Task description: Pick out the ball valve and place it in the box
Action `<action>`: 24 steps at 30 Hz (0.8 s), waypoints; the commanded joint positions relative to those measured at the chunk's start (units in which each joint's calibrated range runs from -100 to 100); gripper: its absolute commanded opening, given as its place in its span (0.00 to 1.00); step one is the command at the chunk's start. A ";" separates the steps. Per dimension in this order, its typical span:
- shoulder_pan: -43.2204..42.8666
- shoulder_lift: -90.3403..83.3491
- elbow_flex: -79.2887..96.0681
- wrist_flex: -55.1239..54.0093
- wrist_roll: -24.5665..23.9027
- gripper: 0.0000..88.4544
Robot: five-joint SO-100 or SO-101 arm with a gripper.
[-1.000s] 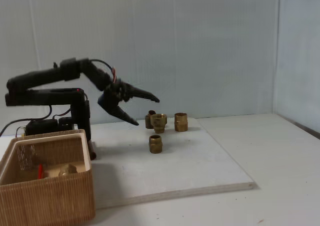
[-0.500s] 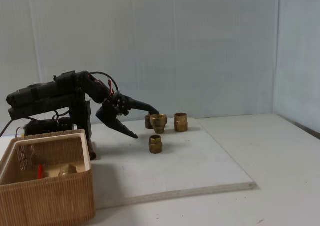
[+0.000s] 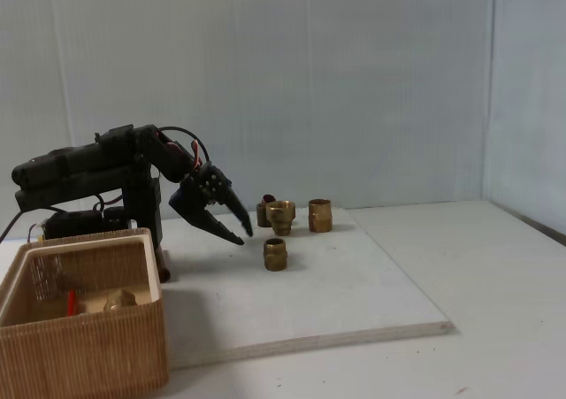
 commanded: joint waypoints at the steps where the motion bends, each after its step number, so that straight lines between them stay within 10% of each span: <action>1: 0.11 -0.93 0.55 -1.00 0.03 0.01; 24: -0.04 -0.17 0.55 -0.22 0.34 0.01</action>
